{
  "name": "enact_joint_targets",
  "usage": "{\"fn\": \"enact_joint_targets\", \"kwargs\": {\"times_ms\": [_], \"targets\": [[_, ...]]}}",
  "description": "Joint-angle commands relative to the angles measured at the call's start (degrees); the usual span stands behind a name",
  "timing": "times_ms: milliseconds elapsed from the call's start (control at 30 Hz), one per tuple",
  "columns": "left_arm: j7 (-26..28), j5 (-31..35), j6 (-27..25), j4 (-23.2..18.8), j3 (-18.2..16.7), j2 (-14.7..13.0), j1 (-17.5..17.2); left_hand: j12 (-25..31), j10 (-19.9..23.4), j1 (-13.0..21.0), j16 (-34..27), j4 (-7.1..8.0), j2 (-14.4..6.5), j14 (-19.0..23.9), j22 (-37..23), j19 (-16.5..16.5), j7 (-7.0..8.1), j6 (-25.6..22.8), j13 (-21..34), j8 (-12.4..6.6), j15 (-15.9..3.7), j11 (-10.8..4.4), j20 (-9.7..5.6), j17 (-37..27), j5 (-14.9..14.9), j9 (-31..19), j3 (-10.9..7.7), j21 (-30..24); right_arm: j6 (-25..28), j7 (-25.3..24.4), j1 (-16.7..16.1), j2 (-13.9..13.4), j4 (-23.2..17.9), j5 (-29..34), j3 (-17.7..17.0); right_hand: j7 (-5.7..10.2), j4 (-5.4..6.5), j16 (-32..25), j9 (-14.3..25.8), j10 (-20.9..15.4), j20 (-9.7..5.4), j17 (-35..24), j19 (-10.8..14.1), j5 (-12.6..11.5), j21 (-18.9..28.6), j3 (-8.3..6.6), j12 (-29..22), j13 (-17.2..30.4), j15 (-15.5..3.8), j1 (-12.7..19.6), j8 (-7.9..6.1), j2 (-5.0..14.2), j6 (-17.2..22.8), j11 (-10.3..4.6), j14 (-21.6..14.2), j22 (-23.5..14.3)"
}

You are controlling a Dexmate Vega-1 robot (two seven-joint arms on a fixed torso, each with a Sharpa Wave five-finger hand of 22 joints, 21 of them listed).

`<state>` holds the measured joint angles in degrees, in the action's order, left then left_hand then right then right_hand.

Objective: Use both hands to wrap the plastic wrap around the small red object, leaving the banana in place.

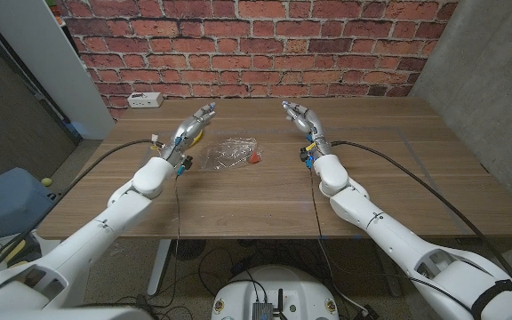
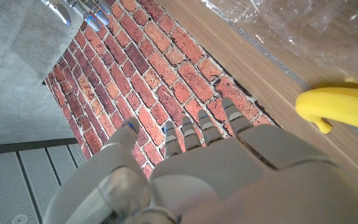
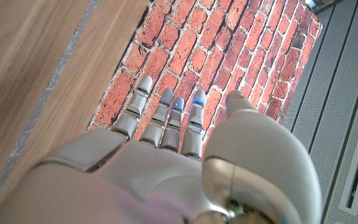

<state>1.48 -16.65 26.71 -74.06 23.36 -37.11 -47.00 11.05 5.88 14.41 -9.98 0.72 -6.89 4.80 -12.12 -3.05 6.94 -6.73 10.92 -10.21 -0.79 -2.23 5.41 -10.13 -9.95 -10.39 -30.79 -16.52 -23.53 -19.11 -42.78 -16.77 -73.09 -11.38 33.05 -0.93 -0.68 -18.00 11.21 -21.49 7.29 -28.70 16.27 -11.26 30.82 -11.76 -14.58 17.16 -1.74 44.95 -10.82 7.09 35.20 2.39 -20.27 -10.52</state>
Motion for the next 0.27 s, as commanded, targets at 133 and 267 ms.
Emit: {"fn": "enact_joint_targets", "kwargs": {"times_ms": [133, 267], "targets": [[-11.44, -8.53, 6.34, 13.07, 0.14, 2.36, 5.89, 0.36, 0.22, -0.54, -0.42, 0.07, 0.1, 0.03, -0.24, 0.11, -0.53, -0.08, 0.0, -0.25, 0.14, 0.13, 0.23, -0.09, -0.18, 0.06, 0.15, 0.08, -1.03, -2.66, -4.13, -1.69, -2.83, -3.36, -5.2, -0.82, 0.01, 0.36, -0.06, 0.16, 0.88, -0.23, -0.75, 0.32, -0.44, 0.78, 0.34, 0.35, 0.55, -1.87, -0.24, -1.84, -0.32, 1.12, 0.07, -0.25], [-11.33, -9.44, 4.82, 11.75, -0.22, 1.72, 5.33, 0.36, 0.16, -0.68, -0.41, 0.09, 0.11, -0.06, -0.25, 0.17, -0.64, 0.03, 0.0, -0.23, 0.02, 0.43, 0.27, -0.08, -0.19, 0.07, 0.19, 0.08, -1.96, -5.94, -6.46, -1.76, -5.38, -1.8, -6.12, -1.14, 0.27, 0.39, -0.06, 0.17, 0.88, -0.32, -0.85, 0.41, -0.53, 1.0, 0.38, 0.39, 0.74, -2.73, -0.31, -1.95, -0.25, 1.12, 0.19, -0.27]]}}
